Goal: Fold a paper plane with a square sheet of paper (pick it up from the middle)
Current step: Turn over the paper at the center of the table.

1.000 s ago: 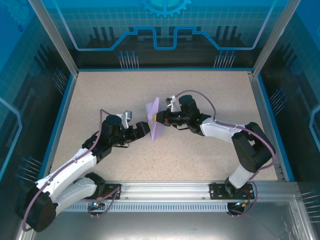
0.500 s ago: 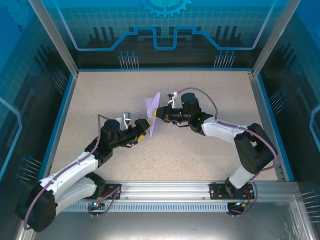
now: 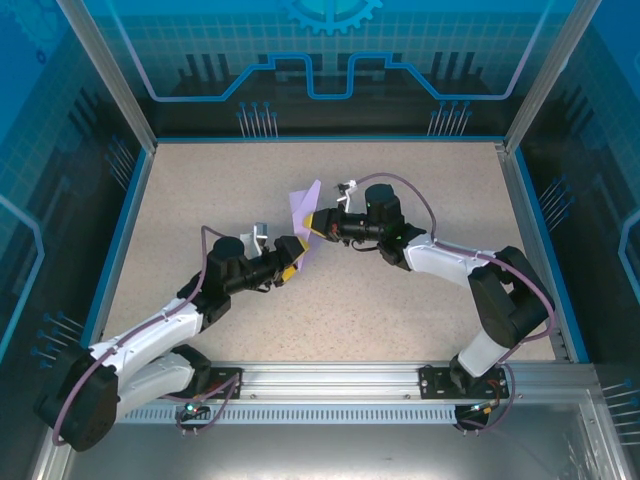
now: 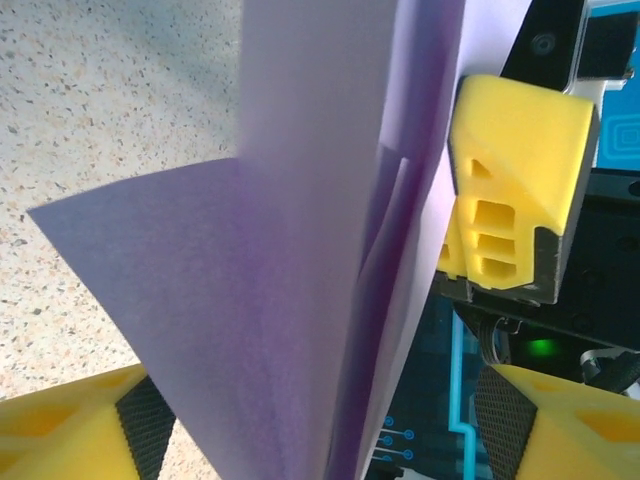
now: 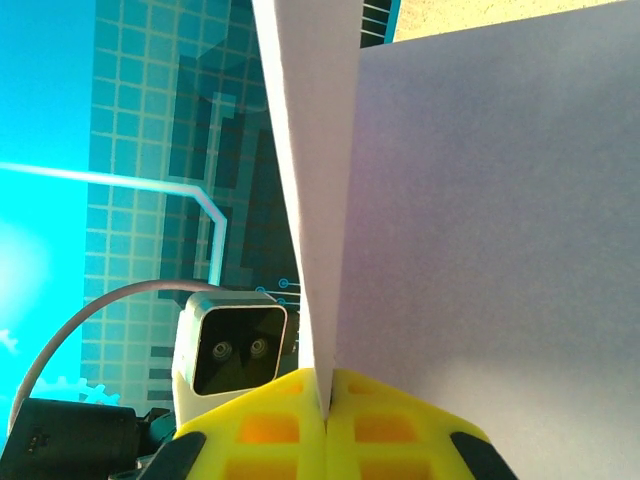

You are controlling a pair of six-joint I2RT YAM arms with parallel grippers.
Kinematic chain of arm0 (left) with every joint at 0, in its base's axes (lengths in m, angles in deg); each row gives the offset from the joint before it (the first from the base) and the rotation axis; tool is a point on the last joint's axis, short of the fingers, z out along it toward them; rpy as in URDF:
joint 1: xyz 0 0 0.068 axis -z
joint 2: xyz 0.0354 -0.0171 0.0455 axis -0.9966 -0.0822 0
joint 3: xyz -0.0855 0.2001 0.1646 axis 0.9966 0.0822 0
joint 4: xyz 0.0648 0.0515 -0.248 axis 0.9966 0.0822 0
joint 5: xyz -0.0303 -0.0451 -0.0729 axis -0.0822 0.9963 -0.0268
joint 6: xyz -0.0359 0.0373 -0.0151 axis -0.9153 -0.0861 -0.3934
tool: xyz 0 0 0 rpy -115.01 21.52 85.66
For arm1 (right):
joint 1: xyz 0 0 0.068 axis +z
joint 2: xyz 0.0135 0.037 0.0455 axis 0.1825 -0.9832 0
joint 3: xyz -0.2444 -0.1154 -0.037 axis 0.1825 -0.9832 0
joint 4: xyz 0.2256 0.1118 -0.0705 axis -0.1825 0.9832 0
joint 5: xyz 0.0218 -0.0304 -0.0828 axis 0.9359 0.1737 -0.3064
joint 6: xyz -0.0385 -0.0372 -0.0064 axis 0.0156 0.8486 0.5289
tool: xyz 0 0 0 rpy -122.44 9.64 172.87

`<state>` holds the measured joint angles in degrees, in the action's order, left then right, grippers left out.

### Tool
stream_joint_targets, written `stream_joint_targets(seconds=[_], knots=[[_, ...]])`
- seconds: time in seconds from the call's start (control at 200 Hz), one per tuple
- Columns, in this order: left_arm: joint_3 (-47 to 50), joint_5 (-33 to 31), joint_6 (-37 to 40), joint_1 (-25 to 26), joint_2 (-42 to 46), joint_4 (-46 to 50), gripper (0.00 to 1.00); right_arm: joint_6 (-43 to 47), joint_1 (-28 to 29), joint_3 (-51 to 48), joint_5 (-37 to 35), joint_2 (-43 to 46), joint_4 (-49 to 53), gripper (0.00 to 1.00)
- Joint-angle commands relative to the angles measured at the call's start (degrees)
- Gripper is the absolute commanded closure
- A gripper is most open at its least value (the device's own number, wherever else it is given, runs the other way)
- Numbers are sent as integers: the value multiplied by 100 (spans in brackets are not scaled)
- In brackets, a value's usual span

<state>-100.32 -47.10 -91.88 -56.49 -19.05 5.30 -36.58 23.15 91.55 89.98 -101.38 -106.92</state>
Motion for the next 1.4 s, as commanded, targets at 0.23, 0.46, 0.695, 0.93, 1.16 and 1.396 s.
stream_joint_targets(seconds=[0.23,0.46,0.695,0.93,1.16,1.396], knots=[[-347,99,338,3,15,-20,45,-99,-69,-163,168,176,-289,100],[-463,154,558,-23,-41,186,56,-153,-84,-247,172,183,-366,100],[-517,172,794,-27,-23,460,67,-189,-104,-278,187,169,-417,100],[-545,181,966,-42,-27,585,82,-183,-103,-278,211,166,-382,100],[-623,251,1108,-76,-84,712,90,-119,-115,-252,206,134,-285,99],[-752,268,1320,-160,-34,986,93,30,-192,-190,238,128,-59,82]])
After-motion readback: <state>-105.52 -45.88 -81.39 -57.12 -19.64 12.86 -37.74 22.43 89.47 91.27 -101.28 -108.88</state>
